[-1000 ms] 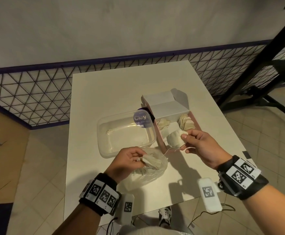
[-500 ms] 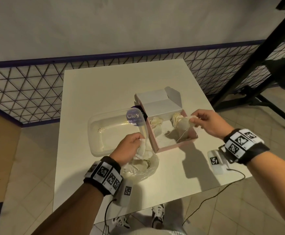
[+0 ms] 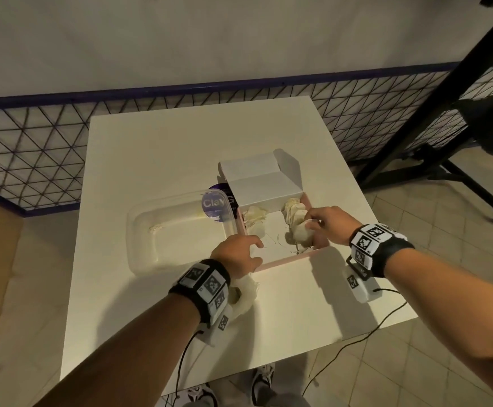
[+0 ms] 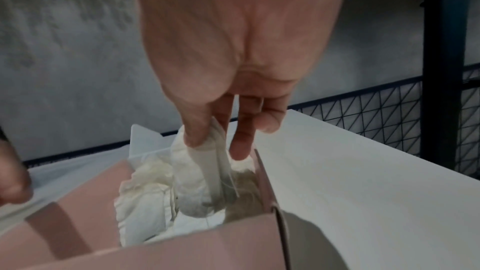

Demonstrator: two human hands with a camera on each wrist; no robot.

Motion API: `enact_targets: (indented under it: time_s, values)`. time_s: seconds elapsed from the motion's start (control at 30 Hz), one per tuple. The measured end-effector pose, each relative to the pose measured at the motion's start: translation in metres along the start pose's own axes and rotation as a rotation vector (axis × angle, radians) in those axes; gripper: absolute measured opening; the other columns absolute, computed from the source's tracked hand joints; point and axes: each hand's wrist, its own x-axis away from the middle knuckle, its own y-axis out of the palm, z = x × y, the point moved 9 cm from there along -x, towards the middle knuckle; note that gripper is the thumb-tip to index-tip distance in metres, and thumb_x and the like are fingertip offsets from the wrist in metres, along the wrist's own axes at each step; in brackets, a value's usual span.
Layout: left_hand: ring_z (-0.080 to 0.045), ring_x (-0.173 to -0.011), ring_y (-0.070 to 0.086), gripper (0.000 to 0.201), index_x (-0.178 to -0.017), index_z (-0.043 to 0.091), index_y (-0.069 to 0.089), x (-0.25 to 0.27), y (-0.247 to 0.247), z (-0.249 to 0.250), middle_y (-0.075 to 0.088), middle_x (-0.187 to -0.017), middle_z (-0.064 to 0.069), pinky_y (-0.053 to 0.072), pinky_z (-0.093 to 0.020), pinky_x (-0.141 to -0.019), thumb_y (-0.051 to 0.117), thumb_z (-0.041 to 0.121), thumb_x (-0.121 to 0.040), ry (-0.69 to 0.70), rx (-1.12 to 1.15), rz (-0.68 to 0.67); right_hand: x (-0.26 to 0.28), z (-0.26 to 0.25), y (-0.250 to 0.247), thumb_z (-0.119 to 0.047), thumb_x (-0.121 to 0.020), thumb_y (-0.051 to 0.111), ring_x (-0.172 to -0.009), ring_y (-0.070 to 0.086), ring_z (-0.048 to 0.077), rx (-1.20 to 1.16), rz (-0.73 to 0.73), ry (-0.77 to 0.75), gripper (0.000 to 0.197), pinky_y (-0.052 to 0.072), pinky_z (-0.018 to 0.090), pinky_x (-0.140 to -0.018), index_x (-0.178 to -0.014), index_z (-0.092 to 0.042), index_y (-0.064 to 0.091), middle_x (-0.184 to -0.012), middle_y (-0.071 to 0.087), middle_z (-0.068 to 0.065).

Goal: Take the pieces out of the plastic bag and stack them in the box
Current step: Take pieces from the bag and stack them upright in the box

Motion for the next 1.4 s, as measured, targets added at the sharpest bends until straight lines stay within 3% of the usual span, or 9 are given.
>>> enact_targets:
  time_s: [0.27, 0.6, 0.7, 0.8, 0.9, 1.03, 1.13, 1.27, 1.4]
  values:
    - [-0.022, -0.116, 0.052, 0.034, -0.118, 0.023, 0.063, -0.012, 0.005, -0.005, 0.057, -0.129, -0.003, 0.042, -0.031, -0.100, 0.064, 0.027, -0.085, 0.026, -0.066, 0.041, -0.006, 0.012, 0.031, -0.015, -0.090, 0.051, -0.100, 0.061, 0.024, 0.235, -0.297, 0.081, 0.035, 0.048, 0.031, -0.090, -0.114, -0.035, 0.065, -0.113, 0.065, 0.005]
    - [-0.026, -0.108, 0.060, 0.032, -0.112, 0.014, 0.067, -0.020, 0.011, -0.012, 0.065, -0.120, -0.008, 0.048, -0.037, -0.095, 0.067, 0.027, -0.083, 0.031, -0.074, 0.078, -0.004, -0.002, 0.027, -0.029, -0.087, 0.052, -0.102, 0.057, 0.026, 0.492, -0.280, 0.048, 0.032, 0.046, 0.036, -0.085, -0.118, -0.023, 0.056, -0.116, 0.061, 0.005]
    - [-0.025, -0.111, 0.058, 0.032, -0.112, 0.015, 0.066, -0.022, 0.013, -0.015, 0.063, -0.121, -0.006, 0.046, -0.034, -0.097, 0.066, 0.027, -0.083, 0.022, -0.055, 0.063, 0.001, -0.030, 0.024, -0.021, -0.088, 0.046, -0.128, 0.039, 0.030, 0.786, -0.134, -0.127, 0.041, 0.034, 0.043, -0.094, -0.129, -0.020, 0.047, -0.137, 0.046, 0.004]
    - [-0.024, -0.112, 0.057, 0.031, -0.112, 0.018, 0.065, -0.022, 0.016, -0.019, 0.062, -0.123, -0.004, 0.045, -0.034, -0.098, 0.066, 0.029, -0.083, 0.012, -0.047, 0.046, 0.007, -0.028, 0.066, -0.020, -0.098, 0.033, -0.140, 0.020, 0.029, 0.963, -0.373, -0.245, 0.045, 0.018, 0.056, -0.109, -0.143, -0.022, 0.031, -0.151, 0.028, 0.001]
    - [-0.023, -0.113, 0.056, 0.031, -0.111, 0.020, 0.065, -0.023, 0.016, -0.023, 0.061, -0.123, -0.004, 0.045, -0.035, -0.099, 0.066, 0.030, -0.082, 0.001, -0.032, 0.045, 0.005, -0.040, 0.064, -0.038, -0.089, 0.056, -0.134, 0.027, 0.029, 1.002, -0.284, -0.325, 0.040, 0.007, 0.054, -0.112, -0.128, -0.030, 0.055, -0.139, 0.049, 0.007]
    - [-0.023, -0.112, 0.058, 0.031, -0.110, 0.019, 0.066, -0.019, 0.011, -0.019, 0.064, -0.120, -0.004, 0.045, -0.034, -0.099, 0.067, 0.031, -0.082, 0.035, 0.036, 0.046, 0.007, -0.027, 0.059, -0.024, -0.097, 0.040, -0.141, 0.019, 0.028, 0.981, -0.424, -0.169, 0.043, 0.000, 0.053, -0.115, -0.140, -0.024, 0.040, -0.149, 0.035, 0.004]
    - [-0.024, -0.106, 0.062, 0.026, -0.107, 0.010, 0.068, -0.008, -0.014, -0.009, 0.069, -0.110, -0.008, 0.047, -0.030, -0.095, 0.066, 0.027, -0.087, 0.153, 0.296, 0.164, 0.009, -0.050, 0.044, -0.016, -0.091, 0.041, -0.130, 0.036, 0.024, 0.695, -0.256, -0.199, 0.044, 0.017, 0.052, -0.109, -0.134, -0.023, 0.043, -0.136, 0.046, 0.000]
    - [-0.016, -0.105, 0.060, 0.032, -0.107, 0.009, 0.065, 0.009, -0.044, -0.009, 0.066, -0.110, -0.004, 0.040, -0.015, -0.090, 0.042, 0.031, -0.100, 0.120, 0.666, 0.199, 0.020, -0.094, 0.021, -0.041, -0.093, 0.050, -0.090, 0.058, 0.016, -0.272, -0.057, -0.108, 0.026, 0.044, 0.033, -0.085, -0.105, -0.022, 0.062, -0.105, 0.065, -0.001]
    - [-0.016, -0.118, 0.056, 0.060, -0.106, 0.031, 0.067, 0.011, -0.041, -0.015, 0.063, -0.123, -0.002, 0.037, -0.039, -0.109, 0.026, 0.070, -0.087, 0.066, 0.893, 0.123, 0.037, -0.140, 0.041, -0.054, -0.092, 0.043, -0.079, 0.068, 0.023, -0.635, -0.134, -0.038, 0.032, 0.051, 0.029, -0.064, -0.092, -0.025, 0.057, -0.085, 0.063, -0.003]
